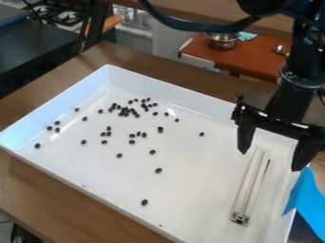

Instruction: Sweep into pile

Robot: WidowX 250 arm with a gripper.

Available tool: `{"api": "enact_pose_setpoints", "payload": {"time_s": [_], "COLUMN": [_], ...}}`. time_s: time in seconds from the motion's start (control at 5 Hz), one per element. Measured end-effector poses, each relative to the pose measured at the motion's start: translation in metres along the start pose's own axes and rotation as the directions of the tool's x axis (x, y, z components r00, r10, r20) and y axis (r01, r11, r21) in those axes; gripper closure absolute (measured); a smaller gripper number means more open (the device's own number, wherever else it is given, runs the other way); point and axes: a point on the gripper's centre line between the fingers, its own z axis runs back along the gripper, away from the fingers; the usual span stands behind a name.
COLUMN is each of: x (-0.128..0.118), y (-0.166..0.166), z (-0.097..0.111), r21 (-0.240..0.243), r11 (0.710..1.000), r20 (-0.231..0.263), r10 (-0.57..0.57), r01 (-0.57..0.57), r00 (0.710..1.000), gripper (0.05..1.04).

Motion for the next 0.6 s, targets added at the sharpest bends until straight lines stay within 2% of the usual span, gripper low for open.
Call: {"api": "enact_pose_setpoints", "payload": {"time_s": [0.2, 0.6], "x": [-0.005, -0.010], "y": [0.001, 0.004], "z": [-0.013, -0.030], "r21": [0.022, 0.015], "r11": [1.000, 1.000], "r20": [-0.031, -0.014], "r10": [-0.002, 0.004], "r01": [0.002, -0.004], "r00": [1.000, 1.000], "gripper": [0.085, 0.085]}}
